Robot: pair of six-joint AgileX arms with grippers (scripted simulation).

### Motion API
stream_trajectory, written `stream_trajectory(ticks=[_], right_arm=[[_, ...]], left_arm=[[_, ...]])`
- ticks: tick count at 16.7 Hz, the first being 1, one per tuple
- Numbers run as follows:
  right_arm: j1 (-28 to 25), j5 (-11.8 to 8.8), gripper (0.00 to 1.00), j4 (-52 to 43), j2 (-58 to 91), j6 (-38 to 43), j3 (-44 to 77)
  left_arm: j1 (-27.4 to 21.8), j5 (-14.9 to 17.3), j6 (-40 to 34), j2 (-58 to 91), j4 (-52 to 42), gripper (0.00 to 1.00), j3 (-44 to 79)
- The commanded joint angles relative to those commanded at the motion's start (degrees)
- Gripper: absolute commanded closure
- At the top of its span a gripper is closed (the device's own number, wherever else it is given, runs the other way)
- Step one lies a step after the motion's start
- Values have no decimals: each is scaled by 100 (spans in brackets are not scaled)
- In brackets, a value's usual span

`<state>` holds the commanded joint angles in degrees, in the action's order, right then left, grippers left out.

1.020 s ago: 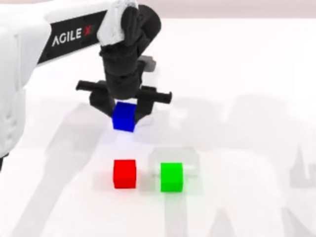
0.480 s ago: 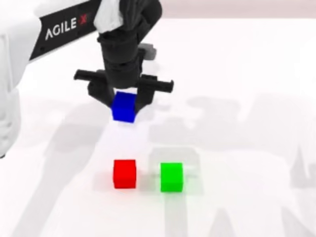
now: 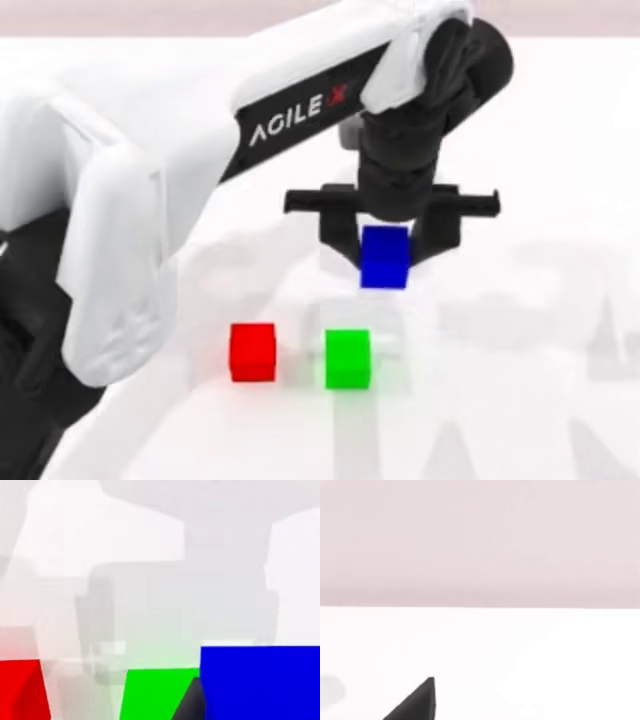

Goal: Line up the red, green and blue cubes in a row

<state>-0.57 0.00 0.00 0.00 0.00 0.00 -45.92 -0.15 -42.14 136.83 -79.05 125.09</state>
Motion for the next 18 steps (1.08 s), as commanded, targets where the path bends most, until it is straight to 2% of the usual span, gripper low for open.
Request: stream_trajectory(ticks=[3, 5, 12, 18], right_arm=[[0, 0, 0, 0, 0, 0, 0], [0, 0, 0, 0, 0, 0, 0], [0, 0, 0, 0, 0, 0, 0], [0, 0, 0, 0, 0, 0, 0]], left_arm=[[-615, -1, -864, 239, -299, 100, 587], [-847, -6, -1142, 301, -391, 100, 810], [-874, -6, -1167, 277, -296, 100, 740], [-883, -9, -1185, 288, 933, 100, -500]])
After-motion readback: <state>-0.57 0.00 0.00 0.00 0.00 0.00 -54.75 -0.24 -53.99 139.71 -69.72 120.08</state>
